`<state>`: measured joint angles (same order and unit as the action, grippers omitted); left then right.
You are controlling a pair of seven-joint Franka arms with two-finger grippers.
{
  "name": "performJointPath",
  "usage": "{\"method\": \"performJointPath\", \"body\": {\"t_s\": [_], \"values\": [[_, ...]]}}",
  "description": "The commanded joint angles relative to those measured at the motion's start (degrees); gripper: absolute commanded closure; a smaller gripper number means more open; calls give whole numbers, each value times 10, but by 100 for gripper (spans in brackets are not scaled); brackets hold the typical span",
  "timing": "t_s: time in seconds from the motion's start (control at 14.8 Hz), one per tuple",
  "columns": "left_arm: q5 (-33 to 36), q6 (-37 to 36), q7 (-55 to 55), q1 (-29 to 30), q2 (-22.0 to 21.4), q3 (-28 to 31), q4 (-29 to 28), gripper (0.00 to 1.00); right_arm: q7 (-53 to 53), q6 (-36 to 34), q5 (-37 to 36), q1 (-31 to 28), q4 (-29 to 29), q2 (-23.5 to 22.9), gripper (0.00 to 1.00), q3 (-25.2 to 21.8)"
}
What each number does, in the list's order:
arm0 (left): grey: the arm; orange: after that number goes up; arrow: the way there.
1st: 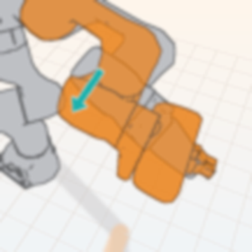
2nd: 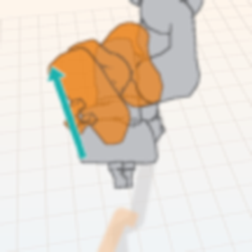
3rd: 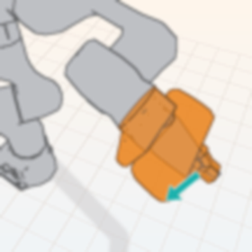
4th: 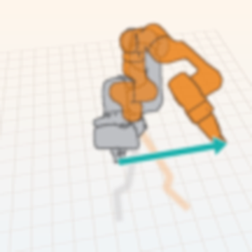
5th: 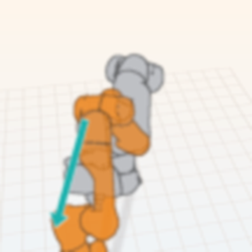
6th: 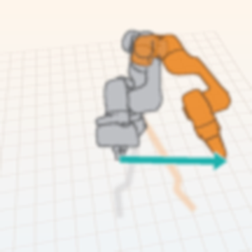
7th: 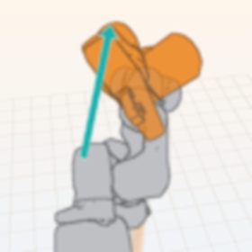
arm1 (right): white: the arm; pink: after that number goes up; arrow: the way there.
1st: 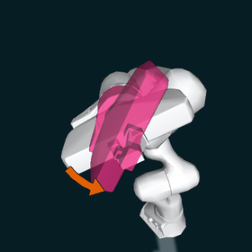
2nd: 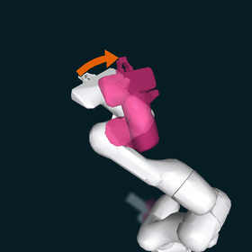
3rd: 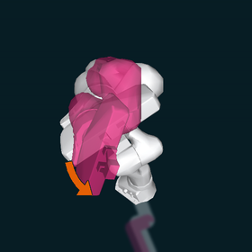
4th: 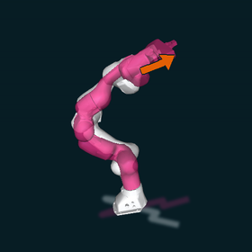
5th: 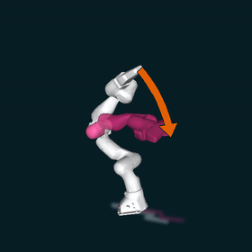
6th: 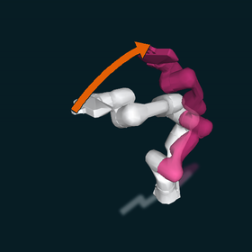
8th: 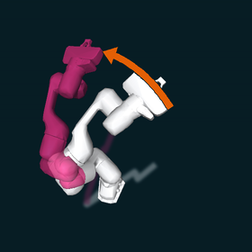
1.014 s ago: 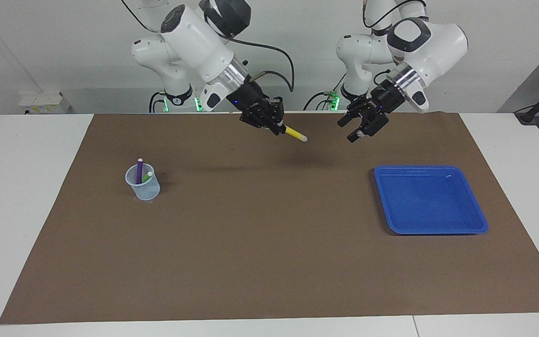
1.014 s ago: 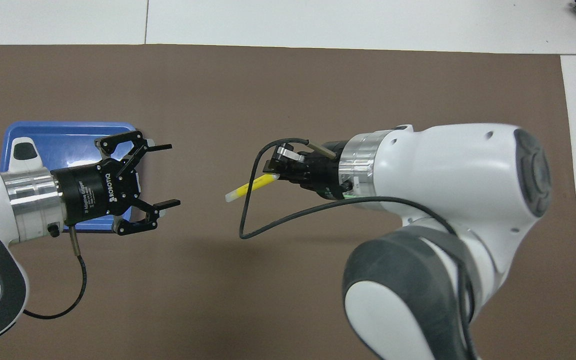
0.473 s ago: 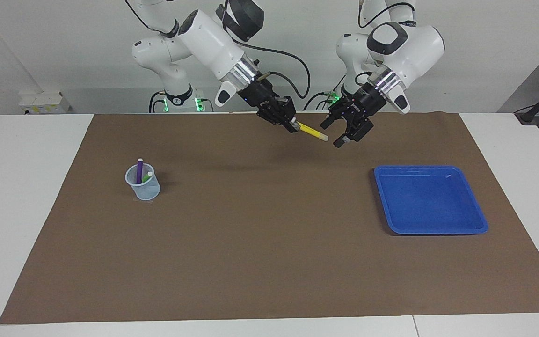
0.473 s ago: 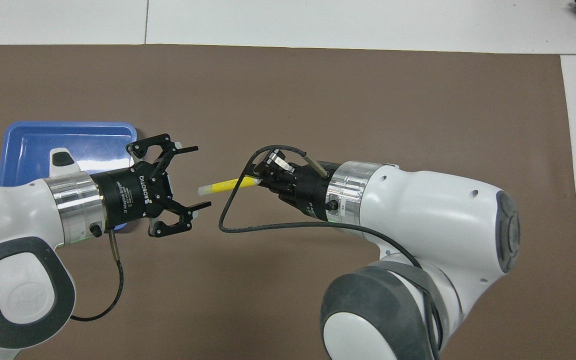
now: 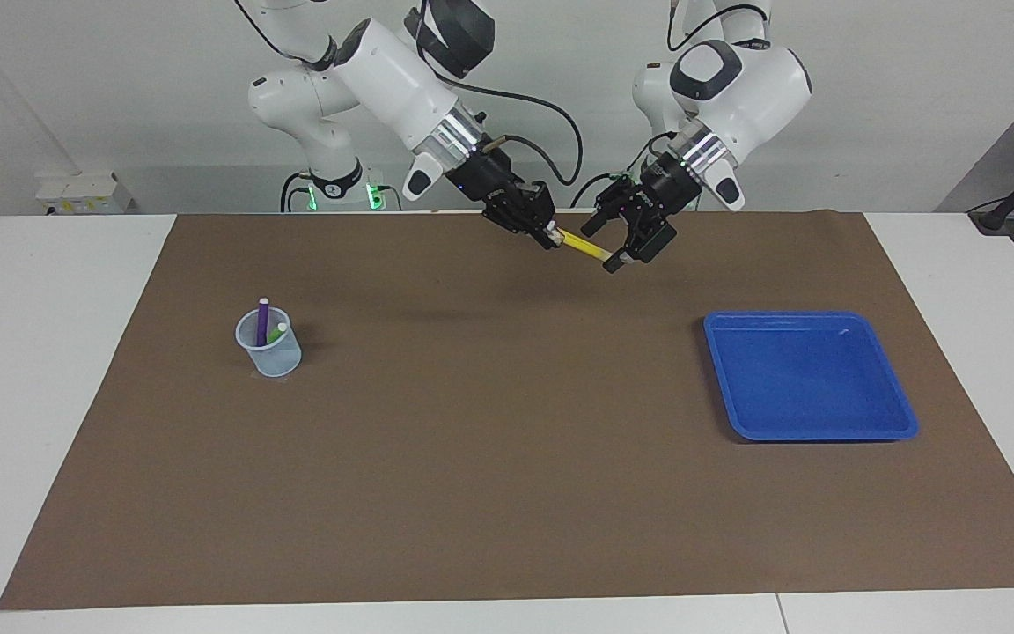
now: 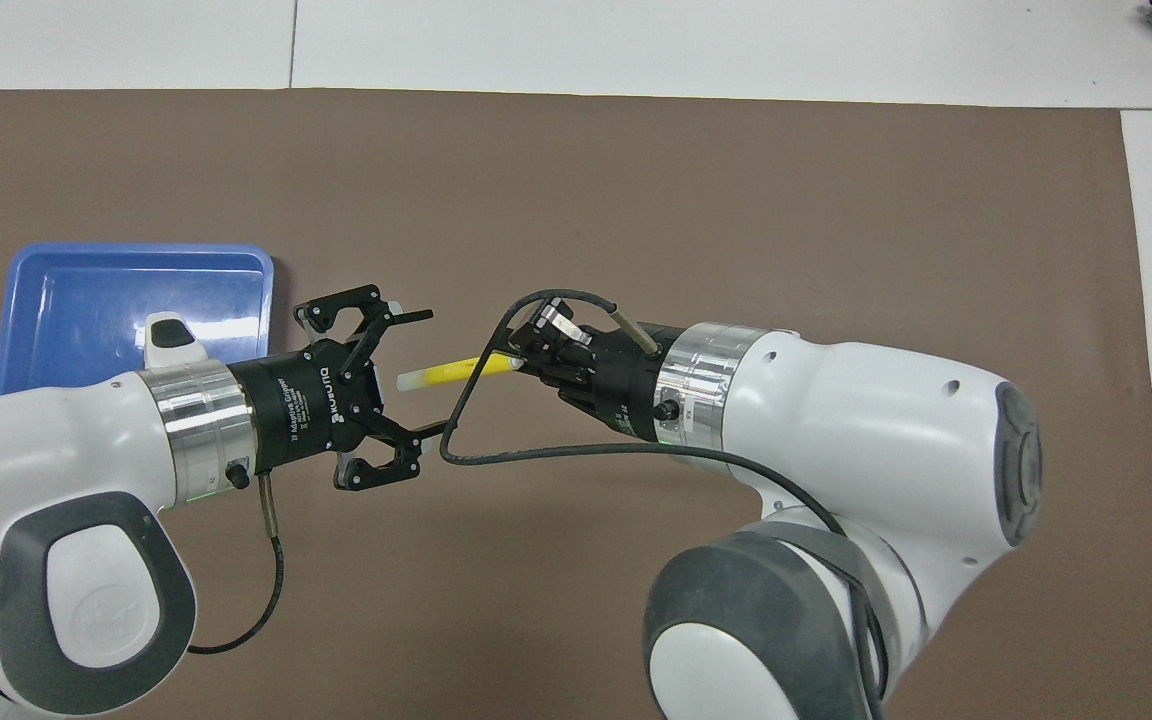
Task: Right arm passes pens to left for tray arrangement
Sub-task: 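Close the left gripper on the yellow pen beside the right gripper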
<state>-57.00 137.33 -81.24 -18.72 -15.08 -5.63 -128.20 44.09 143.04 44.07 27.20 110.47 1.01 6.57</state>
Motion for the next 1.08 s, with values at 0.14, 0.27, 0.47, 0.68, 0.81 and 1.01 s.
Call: {"method": "performJointPath", "body": {"t_s": [0.14, 0.27, 0.47, 0.68, 0.81, 1.01], "values": [[-8, 31, -8, -9, -7, -10, -16, 7, 0, 13, 27, 1, 17, 14, 100, -1], [-8, 31, -8, -9, -7, -10, -16, 28, -1, 13, 27, 1, 17, 14, 100, -1], [-8, 30, -8, -9, -7, -10, -16, 51, -1, 13, 27, 1, 17, 14, 100, -1], [-8, 27, -8, -8, -7, -10, -14, 56, -2, 13, 27, 0, 17, 14, 100, -1], [-8, 22, -7, -8, -7, -10, -13, 56, -1, 13, 27, 1, 17, 14, 100, -1], [-7, 6, -8, -3, -11, -10, -11, 56, -2, 13, 27, 0, 17, 14, 100, -1]]}}
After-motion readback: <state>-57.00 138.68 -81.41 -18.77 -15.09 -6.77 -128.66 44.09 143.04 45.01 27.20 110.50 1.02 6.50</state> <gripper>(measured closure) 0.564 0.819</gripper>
